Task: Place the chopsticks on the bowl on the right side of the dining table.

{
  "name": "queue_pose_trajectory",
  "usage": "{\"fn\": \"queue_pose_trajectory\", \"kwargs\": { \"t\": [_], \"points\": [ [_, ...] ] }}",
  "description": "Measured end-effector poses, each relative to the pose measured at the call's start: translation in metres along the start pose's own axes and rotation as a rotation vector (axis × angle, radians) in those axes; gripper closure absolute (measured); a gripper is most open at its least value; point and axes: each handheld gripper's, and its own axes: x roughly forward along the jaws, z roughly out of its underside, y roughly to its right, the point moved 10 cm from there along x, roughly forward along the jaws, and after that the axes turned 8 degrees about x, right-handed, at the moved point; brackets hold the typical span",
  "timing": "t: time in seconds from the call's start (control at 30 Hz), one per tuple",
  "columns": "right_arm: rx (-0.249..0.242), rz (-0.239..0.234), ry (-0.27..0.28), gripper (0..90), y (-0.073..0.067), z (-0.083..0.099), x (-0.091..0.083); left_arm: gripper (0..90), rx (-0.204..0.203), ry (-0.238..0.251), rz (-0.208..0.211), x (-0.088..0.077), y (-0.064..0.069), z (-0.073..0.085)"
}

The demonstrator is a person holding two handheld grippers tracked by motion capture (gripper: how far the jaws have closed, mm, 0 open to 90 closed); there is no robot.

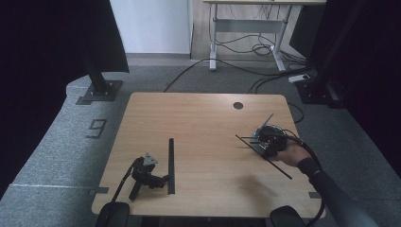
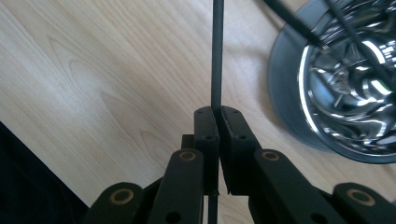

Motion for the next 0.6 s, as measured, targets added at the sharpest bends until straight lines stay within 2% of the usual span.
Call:
{"fn": "queue_pose_trajectory", "kwargs": {
  "t": [0.13, 0.4, 0.6],
  "points": [
    [0.01, 0.016, 0.016, 85.6, 0.007, -0.006, -0.01, 0.0, 0.0, -0.002, 0.001, 0.0, 0.0, 0.0],
    [0.045, 0.058, 0.047, 85.6, 0.03, -0.014, -0.026, 0.0, 0.002, -0.002, 0.001, 0.0, 0.0, 0.0],
    [0.08, 0.076, 0.055, 85.6, 0.047, -0.019, -0.025, 0.0, -0.002, 0.0, 0.0, 0.0, 0.0, 0.0]
  ]
}}
